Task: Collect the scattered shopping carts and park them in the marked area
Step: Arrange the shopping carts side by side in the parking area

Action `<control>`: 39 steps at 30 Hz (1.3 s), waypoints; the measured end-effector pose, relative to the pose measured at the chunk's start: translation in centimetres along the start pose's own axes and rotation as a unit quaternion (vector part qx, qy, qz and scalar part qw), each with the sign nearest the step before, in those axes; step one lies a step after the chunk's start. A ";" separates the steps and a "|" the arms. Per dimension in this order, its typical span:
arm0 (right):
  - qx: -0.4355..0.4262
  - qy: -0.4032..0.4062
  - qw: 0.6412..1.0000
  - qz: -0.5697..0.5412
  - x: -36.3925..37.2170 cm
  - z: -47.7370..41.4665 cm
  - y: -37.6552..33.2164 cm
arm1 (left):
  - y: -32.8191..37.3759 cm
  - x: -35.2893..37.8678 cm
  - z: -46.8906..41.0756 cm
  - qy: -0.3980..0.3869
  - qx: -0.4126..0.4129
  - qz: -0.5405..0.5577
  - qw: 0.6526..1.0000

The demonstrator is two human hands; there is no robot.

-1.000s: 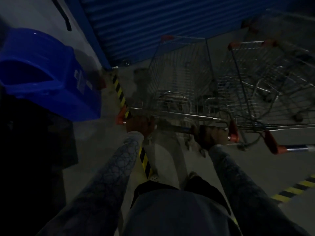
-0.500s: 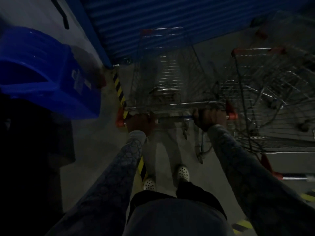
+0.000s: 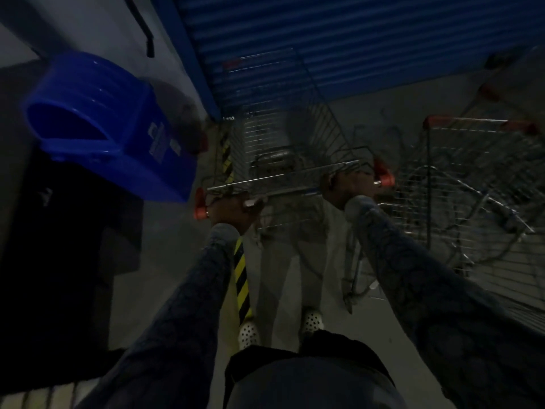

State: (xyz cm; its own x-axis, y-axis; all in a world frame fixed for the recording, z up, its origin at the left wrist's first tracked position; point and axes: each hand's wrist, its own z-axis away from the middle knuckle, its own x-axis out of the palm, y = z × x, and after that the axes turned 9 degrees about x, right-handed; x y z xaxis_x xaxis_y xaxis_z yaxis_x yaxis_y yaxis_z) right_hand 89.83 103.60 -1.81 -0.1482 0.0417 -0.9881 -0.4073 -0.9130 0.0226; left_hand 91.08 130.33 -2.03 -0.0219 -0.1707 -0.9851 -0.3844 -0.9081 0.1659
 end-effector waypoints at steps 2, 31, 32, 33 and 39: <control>-0.018 -0.001 1.000 0.003 0.2 -0.7 -0.2 | -0.2 -0.1 -0.2 -0.043 -0.024 -0.011 0.999; -0.051 -0.014 0.999 -0.002 1.3 6.9 2.4 | 3.1 -1.1 7.3 -0.074 -0.076 -0.039 0.994; -0.054 -0.007 0.999 -0.002 1.5 7.2 2.6 | 3.4 -1.3 7.8 -0.076 -0.073 -0.038 0.994; -0.054 -0.003 0.998 0.005 1.7 7.6 2.7 | 3.6 -1.3 8.2 -0.082 -0.072 -0.036 0.993; -0.051 -0.011 0.999 -0.002 2.7 10.7 3.6 | 3.7 -0.5 10.8 -0.100 -0.089 -0.026 0.991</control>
State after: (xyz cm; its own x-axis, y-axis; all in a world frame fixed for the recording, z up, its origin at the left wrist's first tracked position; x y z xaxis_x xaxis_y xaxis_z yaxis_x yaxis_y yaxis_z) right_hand 78.35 104.76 -2.75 -0.1659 0.0535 -0.9847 -0.3139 -0.9495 0.0013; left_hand 79.68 131.23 -1.41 -0.1965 -0.0587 -0.9787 -0.2208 -0.9699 0.1025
